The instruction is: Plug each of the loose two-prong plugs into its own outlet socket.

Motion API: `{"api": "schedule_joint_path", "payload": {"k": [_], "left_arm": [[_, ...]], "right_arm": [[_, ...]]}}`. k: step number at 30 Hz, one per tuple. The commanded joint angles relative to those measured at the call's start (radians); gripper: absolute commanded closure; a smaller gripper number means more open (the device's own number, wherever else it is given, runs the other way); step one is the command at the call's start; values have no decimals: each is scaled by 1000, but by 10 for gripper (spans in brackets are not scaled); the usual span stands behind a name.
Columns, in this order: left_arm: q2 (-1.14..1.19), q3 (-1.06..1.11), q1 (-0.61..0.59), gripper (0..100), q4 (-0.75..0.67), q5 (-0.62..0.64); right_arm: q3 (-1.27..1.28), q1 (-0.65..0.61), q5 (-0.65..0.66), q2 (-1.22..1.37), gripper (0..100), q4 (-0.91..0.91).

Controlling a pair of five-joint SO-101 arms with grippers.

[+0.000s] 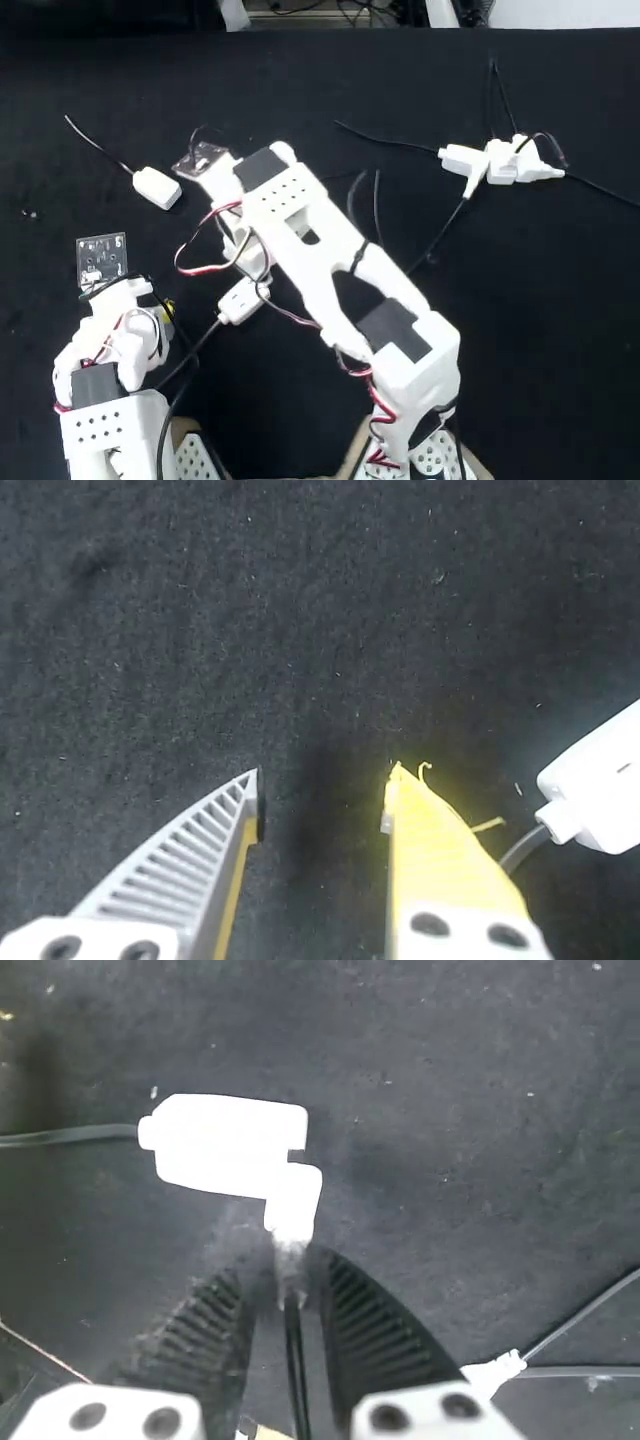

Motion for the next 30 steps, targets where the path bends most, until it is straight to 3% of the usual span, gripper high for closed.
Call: {"api": "schedule_joint_path", "payload": {"k": [1,23,30], "left_arm": [[-11,-10,-4,791,0,-8],[-11,-10,-7,791,0,-8],[-11,-10,-7,791,0,-8]], "right_arm": [[-53,-18,0,-12,988,12],[-74,-34,-18,117,988,-14],[-68,-89,-18,120,988,-8]]}}
